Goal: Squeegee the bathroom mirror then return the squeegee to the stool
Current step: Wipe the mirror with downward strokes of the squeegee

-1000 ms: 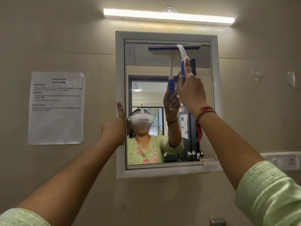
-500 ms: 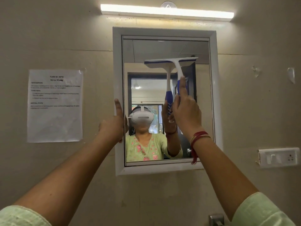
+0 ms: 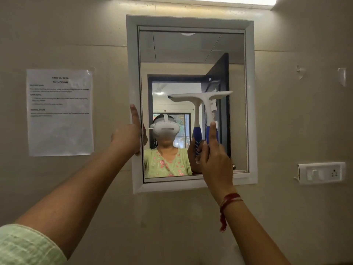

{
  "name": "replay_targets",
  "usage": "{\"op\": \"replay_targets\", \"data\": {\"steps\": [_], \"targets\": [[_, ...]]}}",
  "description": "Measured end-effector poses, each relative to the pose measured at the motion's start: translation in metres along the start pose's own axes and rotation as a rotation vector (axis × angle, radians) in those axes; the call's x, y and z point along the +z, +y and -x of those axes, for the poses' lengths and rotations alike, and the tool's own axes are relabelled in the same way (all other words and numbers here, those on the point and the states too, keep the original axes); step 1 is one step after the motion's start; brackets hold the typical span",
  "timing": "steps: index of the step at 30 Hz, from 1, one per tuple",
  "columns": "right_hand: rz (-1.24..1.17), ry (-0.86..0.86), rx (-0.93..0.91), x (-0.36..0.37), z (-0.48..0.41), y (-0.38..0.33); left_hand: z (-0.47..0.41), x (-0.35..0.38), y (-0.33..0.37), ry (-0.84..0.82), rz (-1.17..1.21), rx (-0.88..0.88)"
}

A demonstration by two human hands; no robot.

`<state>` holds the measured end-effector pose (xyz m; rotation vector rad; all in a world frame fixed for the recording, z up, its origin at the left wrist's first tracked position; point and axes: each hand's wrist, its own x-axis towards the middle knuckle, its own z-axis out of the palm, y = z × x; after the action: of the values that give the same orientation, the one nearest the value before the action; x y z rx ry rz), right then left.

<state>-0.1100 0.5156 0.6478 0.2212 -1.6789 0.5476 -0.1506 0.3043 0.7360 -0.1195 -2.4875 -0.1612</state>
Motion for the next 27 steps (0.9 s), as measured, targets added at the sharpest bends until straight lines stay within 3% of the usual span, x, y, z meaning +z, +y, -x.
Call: {"op": "replay_targets", "data": {"steps": [27], "targets": [[0.013,-0.203,0.225,-0.013,0.154,0.016,-0.007,0.005,0.001,-0.009,0.056,-0.044]]}}
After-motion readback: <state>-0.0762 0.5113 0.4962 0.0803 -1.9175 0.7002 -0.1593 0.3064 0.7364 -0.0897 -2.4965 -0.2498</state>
